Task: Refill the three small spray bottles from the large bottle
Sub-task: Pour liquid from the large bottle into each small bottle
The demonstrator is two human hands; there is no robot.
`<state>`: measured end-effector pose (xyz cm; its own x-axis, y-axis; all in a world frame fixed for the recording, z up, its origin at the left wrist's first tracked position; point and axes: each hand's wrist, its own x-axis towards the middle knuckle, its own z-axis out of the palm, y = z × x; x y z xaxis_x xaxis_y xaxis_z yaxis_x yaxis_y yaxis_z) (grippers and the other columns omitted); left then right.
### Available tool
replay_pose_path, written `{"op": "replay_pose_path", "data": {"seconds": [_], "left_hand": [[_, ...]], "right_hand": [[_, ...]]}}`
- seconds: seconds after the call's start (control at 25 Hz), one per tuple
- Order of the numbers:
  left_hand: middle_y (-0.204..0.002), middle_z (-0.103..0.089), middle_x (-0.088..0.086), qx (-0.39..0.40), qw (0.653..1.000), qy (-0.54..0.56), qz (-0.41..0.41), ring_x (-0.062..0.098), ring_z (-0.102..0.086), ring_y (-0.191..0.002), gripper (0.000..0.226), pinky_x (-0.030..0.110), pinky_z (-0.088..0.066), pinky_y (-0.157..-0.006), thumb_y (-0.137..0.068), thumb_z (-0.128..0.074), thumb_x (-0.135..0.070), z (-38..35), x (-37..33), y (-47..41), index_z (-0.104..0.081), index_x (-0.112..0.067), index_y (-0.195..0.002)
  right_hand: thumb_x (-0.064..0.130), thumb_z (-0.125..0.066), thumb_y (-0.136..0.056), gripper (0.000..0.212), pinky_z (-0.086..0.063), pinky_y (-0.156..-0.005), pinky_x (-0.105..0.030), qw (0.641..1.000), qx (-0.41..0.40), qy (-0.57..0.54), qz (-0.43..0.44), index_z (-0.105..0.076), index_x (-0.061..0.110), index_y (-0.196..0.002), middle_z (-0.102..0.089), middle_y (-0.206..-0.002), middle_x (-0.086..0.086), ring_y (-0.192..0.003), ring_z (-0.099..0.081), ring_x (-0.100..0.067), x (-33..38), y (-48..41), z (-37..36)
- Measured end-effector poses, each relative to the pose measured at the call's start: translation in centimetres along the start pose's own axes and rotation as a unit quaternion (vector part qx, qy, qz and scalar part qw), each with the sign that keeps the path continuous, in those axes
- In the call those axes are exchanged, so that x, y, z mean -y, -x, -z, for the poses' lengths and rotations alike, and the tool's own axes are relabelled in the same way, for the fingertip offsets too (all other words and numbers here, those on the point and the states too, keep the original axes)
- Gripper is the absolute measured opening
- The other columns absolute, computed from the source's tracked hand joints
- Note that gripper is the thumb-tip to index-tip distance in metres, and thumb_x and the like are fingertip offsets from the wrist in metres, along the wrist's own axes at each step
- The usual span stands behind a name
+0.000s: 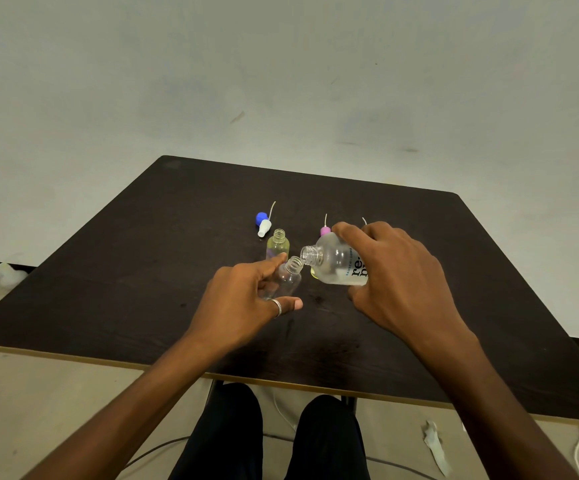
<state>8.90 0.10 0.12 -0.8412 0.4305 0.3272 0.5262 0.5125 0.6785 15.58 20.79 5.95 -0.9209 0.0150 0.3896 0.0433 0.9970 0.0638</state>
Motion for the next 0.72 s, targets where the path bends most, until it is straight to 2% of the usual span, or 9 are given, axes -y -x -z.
{"op": "replay_pose_path", "data": {"seconds": [0.32,0.52,0.72], "left_hand": [[-0.123,-0.069,-0.008,-0.002,1.0,-0.005,-0.001,-0.01,-0.059,-0.1,0.078,0.004,-0.042,-0.085,-0.071,-0.083,-0.045,-0.05,-0.02,0.0,-0.052,-0.028,-0.14],[-0.123,-0.069,-0.007,0.001,1.0,-0.007,-0.003,-0.004,-0.063,-0.104,0.077,0.008,-0.044,-0.087,-0.072,-0.083,-0.045,-0.05,0.02,-0.03,-0.052,-0.028,-0.14],[-0.122,-0.07,-0.009,0.0,1.0,-0.007,-0.002,-0.012,-0.056,-0.098,0.076,-0.002,-0.037,-0.081,-0.072,-0.083,-0.044,-0.13,-0.03,-0.03,-0.053,-0.029,-0.14]], "right_hand": [[0.03,-0.082,-0.071,0.083,-0.049,-0.086,-0.036,1.0,-0.001,0.003,0.008,-0.041,0.035,-0.142,-0.059,-0.124,-0.003,-0.109,-0.058,-0.025,-0.07,-0.06,0.07],[0.031,-0.082,-0.071,0.084,-0.048,-0.09,-0.037,1.0,0.002,0.013,0.01,-0.039,0.037,-0.143,-0.058,-0.127,-0.003,-0.112,-0.056,-0.025,-0.07,-0.11,0.08],[0.029,-0.083,-0.068,0.084,-0.049,-0.088,-0.039,1.0,-0.004,0.021,0.01,-0.042,0.036,-0.14,-0.06,-0.124,-0.004,-0.108,-0.058,-0.026,-0.09,-0.14,-0.08]]}}
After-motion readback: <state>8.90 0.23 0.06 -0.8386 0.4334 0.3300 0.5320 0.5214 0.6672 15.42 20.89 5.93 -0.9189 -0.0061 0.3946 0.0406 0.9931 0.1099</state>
